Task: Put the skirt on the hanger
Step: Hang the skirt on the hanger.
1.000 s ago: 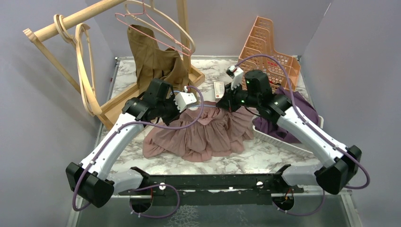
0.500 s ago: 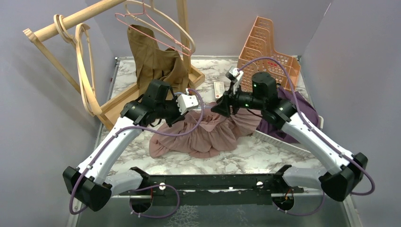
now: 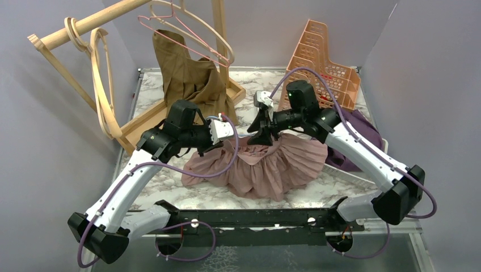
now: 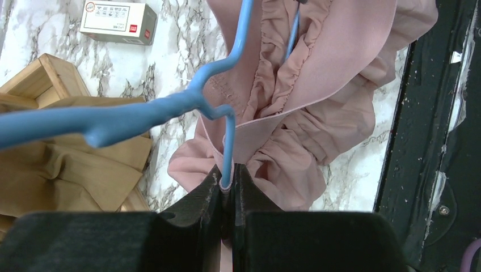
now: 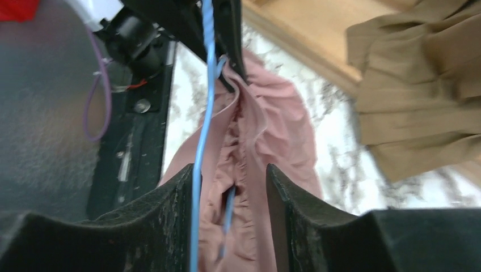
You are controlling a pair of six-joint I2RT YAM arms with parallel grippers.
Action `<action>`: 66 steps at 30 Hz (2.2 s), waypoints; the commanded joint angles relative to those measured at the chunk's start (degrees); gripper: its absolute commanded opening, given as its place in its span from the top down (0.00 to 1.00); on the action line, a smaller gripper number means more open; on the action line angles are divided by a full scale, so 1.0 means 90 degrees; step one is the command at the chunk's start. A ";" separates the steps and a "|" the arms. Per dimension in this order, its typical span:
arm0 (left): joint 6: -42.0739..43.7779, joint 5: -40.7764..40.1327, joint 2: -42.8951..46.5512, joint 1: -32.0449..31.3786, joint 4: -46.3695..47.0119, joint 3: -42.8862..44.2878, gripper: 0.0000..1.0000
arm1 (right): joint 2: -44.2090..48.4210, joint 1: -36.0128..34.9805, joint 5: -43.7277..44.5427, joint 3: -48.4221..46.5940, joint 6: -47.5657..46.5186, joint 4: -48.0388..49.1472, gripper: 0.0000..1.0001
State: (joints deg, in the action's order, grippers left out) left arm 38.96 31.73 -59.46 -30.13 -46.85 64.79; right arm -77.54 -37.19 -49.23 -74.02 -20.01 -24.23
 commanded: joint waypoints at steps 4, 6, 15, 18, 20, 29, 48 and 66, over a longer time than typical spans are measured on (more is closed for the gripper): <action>0.0066 0.0304 0.0205 -0.0021 0.0324 -0.0001 1.00 | -0.0127 -0.0096 -0.1150 -0.0316 -0.0320 -0.0661 0.80; 0.0061 0.0320 0.0220 -0.0021 0.0323 -0.0047 0.99 | -0.0052 -0.0104 -0.1114 -0.0204 -0.0039 -0.0219 0.96; -0.0069 0.0141 0.0174 -0.0024 -0.0008 -0.0317 0.61 | 0.0704 -0.0106 -0.0873 0.0735 0.2396 0.2931 0.99; 0.0027 -0.0065 0.0192 -0.0021 -0.0174 -0.0348 0.61 | 0.0739 -0.0099 -0.0786 0.0688 0.2429 0.2876 0.99; 0.0067 -0.0237 0.0289 -0.0021 -0.0210 -0.0371 0.60 | 0.0775 -0.0097 -0.0624 0.0665 0.2350 0.2708 0.99; -0.0118 -0.0478 0.1006 -0.0012 -0.0175 -0.0428 0.61 | 0.1395 -0.0091 0.0034 0.0941 0.2337 0.2482 0.99; -0.2560 -0.1279 0.2402 -0.0012 0.2645 -0.0228 0.34 | 0.1451 -0.0096 -0.0126 0.0687 0.2614 0.2708 0.99; -0.3158 0.0295 0.1168 -0.0012 0.3087 0.0641 0.74 | 0.0278 -0.0403 -0.1014 -0.0636 0.2435 0.2572 0.99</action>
State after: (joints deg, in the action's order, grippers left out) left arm 8.03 28.47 -48.42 -30.13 -18.74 67.99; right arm -73.91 -39.35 -55.35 -75.83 3.86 -2.04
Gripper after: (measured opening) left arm 0.388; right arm 0.038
